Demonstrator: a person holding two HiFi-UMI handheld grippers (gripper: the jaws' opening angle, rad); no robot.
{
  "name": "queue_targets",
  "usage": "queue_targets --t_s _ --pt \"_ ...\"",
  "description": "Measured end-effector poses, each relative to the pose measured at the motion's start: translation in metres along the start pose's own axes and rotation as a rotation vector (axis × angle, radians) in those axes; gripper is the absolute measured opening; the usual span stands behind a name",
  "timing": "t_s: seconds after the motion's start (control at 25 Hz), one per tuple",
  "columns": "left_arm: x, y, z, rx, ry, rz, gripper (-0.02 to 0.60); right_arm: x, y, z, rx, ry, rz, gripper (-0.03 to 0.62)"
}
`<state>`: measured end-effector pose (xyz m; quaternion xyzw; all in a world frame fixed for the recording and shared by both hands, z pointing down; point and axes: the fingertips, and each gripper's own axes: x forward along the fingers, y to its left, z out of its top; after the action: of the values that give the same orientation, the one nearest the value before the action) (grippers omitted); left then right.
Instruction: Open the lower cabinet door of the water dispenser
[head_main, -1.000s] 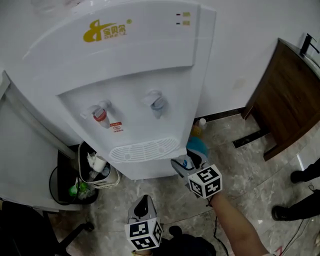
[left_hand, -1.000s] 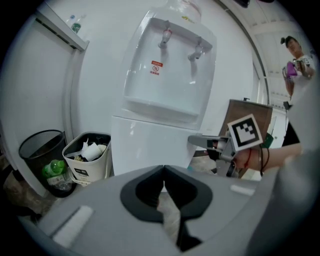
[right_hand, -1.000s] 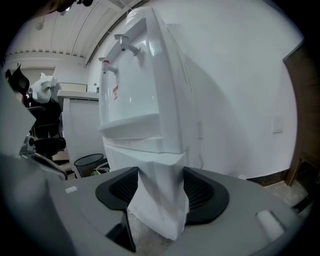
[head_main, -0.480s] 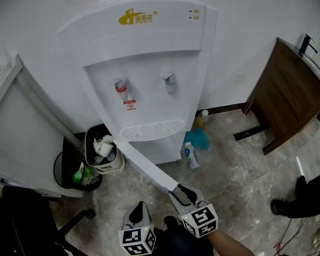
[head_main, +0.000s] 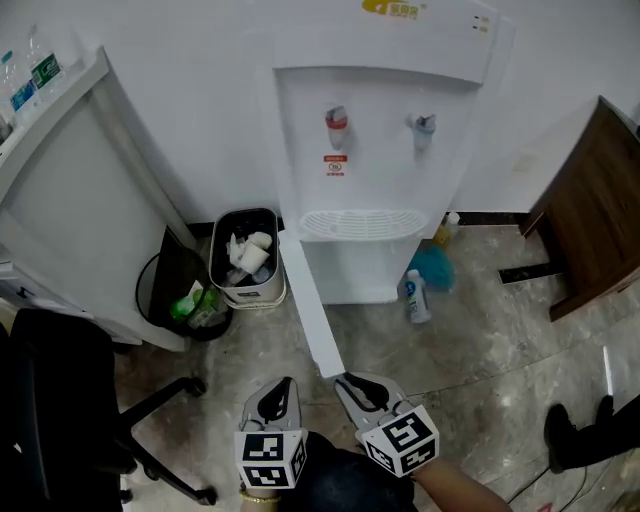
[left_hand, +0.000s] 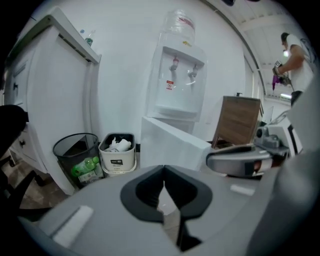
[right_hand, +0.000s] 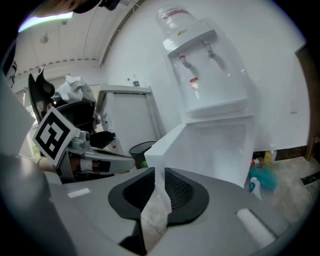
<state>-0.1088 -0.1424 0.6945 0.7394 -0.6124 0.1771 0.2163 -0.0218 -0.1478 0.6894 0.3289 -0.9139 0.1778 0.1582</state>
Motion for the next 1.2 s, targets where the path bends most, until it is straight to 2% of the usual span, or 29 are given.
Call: queue_targets --t_s 0.16,0.32,0.4,0.48,0.64,0.8,1.2 --pt "-0.008 0.024 -0.009 -0.055 -0.02 0.043 0.008 0.025 0.041 0.001 -0.064 0.004 0.111 0.044" --pt "-0.017 0.043 -0.013 -0.115 -0.042 0.078 0.008 0.037 0.056 0.002 -0.092 0.001 0.146 0.025" --pt "-0.02 0.045 -0.011 -0.115 -0.044 0.081 0.008 0.033 0.048 0.005 -0.091 -0.024 0.113 0.015" --pt "-0.022 0.044 -0.002 -0.115 -0.045 0.076 0.008 0.025 0.029 0.013 -0.078 -0.063 0.04 0.0" --pt "-0.02 0.036 0.037 -0.115 -0.065 0.051 0.008 0.015 -0.017 0.034 -0.065 -0.1 -0.113 0.0" --pt "-0.008 0.019 0.07 -0.092 -0.092 0.035 0.008 0.006 -0.048 0.056 -0.052 -0.115 -0.2 0.0" --pt "0.007 0.001 0.083 -0.095 -0.109 0.027 0.008 -0.001 -0.068 0.063 -0.018 -0.112 -0.2 -0.002"
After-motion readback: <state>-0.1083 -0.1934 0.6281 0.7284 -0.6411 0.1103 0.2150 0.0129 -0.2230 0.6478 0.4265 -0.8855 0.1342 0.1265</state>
